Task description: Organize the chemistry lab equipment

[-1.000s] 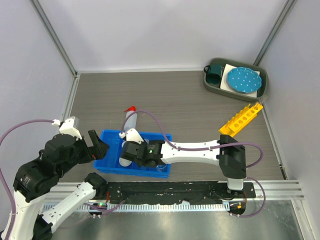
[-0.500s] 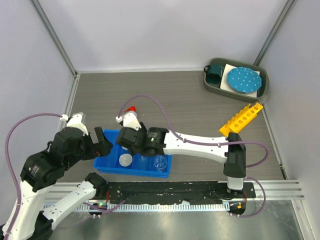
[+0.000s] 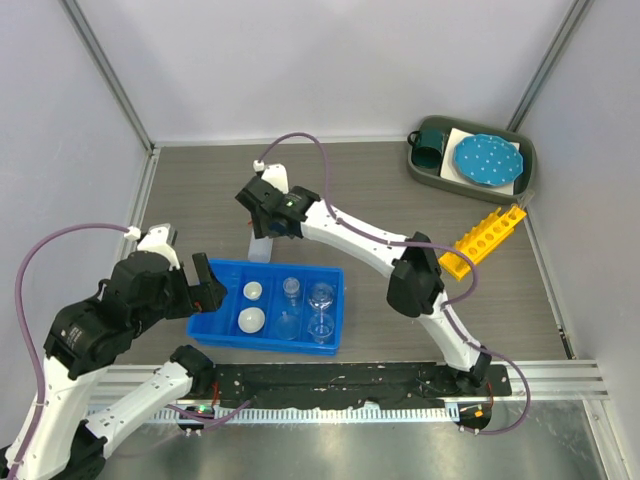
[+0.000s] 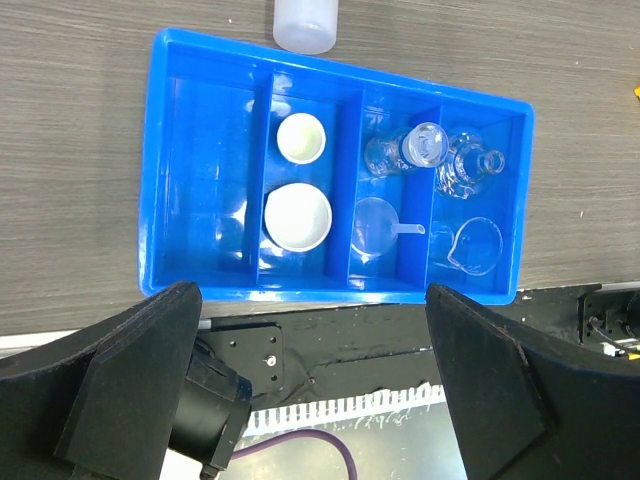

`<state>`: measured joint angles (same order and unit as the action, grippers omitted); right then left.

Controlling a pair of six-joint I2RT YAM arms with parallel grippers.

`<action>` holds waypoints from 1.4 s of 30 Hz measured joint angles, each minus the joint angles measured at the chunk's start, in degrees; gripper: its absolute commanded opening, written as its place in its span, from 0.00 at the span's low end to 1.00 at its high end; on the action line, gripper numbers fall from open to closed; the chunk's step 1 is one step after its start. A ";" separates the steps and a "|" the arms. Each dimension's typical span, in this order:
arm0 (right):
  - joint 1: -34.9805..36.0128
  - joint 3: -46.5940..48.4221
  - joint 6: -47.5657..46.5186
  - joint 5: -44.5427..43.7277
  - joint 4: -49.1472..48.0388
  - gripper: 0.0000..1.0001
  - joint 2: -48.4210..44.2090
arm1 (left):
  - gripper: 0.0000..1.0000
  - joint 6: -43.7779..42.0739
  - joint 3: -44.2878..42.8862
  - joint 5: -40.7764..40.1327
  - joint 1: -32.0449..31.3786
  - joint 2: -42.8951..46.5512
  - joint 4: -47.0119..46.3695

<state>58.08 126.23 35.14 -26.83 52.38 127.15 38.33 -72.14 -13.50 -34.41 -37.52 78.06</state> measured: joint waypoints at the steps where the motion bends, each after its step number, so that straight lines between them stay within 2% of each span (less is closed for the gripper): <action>1: -0.13 1.09 0.44 0.26 0.02 0.64 1.40 | 1.00 0.02 0.00 0.00 0.00 -0.04 0.00; 7: -0.90 1.53 3.15 -0.15 0.94 0.64 3.87 | 1.00 -0.48 0.07 -1.03 0.02 -4.55 0.00; 13: -2.97 -11.23 4.87 -3.85 -2.03 0.65 -4.46 | 1.00 -3.37 0.15 -2.12 0.02 -15.87 -3.39; 19: -5.86 -20.55 4.37 -6.64 -3.39 0.65 -15.02 | 1.00 -6.47 0.15 -1.60 0.33 -26.47 -10.71; 29: -5.42 -36.68 2.84 -5.55 -8.46 0.65 -34.27 | 1.00 -14.84 0.02 7.54 9.25 -41.62 -22.62; 36: -5.42 -43.78 2.21 -1.75 -11.72 0.65 -38.84 | 1.00 -19.91 -4.07 12.83 12.24 -53.62 -26.49; 42: -5.42 -47.19 1.18 -0.74 -13.49 0.65 -40.59 | 1.00 -23.04 -6.36 16.61 15.30 -59.06 -28.30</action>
<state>52.66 79.05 36.32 -27.57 38.89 86.56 15.29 -78.50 3.11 -19.11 -96.57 49.76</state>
